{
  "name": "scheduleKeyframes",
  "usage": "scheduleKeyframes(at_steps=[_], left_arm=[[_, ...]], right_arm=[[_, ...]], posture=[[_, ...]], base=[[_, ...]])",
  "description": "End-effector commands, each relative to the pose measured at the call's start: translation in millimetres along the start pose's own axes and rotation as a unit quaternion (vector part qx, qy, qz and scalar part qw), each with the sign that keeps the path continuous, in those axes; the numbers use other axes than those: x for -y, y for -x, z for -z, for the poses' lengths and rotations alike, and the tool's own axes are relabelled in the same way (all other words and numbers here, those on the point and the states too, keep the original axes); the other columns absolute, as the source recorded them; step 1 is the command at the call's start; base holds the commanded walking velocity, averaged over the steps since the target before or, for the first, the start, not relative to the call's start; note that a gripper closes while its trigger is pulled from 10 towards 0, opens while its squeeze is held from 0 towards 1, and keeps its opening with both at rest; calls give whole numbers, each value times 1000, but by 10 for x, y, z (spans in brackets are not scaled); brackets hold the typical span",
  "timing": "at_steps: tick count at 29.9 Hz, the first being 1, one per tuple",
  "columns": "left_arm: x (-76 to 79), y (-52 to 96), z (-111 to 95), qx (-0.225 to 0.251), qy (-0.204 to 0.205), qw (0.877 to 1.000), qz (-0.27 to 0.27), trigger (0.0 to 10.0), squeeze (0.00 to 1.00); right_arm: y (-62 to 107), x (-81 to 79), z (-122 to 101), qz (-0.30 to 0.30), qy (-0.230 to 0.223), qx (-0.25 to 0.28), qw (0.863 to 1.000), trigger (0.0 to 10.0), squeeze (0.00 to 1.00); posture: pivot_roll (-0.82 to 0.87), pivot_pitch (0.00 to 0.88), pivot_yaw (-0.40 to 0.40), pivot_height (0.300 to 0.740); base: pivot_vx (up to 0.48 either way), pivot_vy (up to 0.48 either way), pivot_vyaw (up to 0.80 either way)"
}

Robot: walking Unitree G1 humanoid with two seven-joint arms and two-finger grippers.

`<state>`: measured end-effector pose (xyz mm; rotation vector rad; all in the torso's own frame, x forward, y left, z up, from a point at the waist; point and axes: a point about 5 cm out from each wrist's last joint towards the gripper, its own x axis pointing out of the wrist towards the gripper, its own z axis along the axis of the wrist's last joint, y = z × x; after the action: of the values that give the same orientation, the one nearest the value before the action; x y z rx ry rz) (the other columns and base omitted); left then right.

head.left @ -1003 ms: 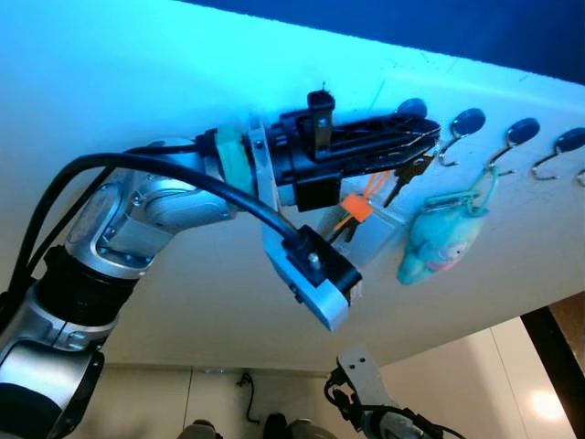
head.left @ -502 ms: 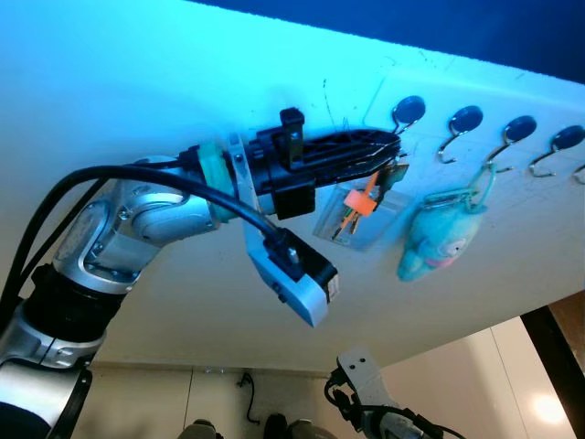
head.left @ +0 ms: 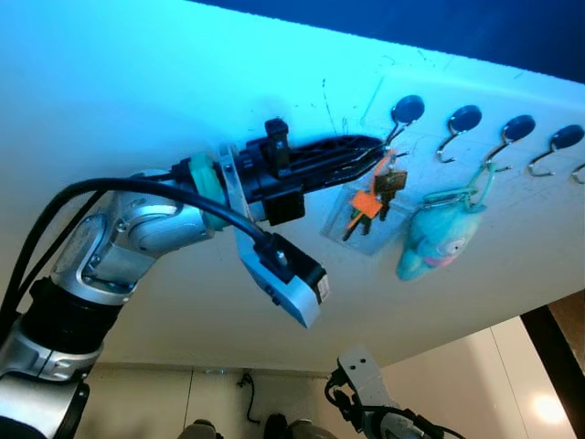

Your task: Hang keys on a hook

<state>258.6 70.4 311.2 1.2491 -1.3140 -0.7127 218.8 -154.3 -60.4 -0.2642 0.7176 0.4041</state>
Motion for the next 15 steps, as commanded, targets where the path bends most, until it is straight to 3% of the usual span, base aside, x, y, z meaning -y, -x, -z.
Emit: scheduleKeyframes(at_steps=[1,3,4,7,8,9,12,15], left_arm=[[44,-1,-39,11,-7,1000,4,10000,698],[44,-1,-39,11,-7,1000,4,10000,698],[38,7,-47,12,-11,1000,-4,10000,1000],[45,40,-51,9,-11,1000,-9,10000,1000],[66,103,-55,4,-9,1000,-12,10000,0],[66,103,-55,4,-9,1000,-12,10000,0],[211,375,-74,-30,17,999,-2,10000,0],[291,501,-100,-44,29,999,8,10000,0]], right_arm=[[46,19,130,6,-9,-21,1000,10000,0],[46,19,130,6,-9,-21,1000,10000,0],[49,21,135,6,-9,-22,1000,10000,0],[50,22,138,6,-8,-23,1000,10000,0],[52,20,142,6,-8,-23,1000,10000,0],[52,20,142,6,-8,-23,1000,10000,0],[57,18,155,7,-10,-24,1000,10000,0],[63,21,168,8,-11,-25,1000,10000,0]], posture=[[127,140,-116,740],[127,140,-116,740],[129,143,-119,740],[129,145,-119,740],[126,147,-115,740],[126,147,-115,740],[123,149,-110,740],[122,151,-110,740]], base=[[0,0,0],[0,0,0],[0,0,0],[0,0,0],[0,0,0],[0,0,0],[0,0,0],[0,0,0]])
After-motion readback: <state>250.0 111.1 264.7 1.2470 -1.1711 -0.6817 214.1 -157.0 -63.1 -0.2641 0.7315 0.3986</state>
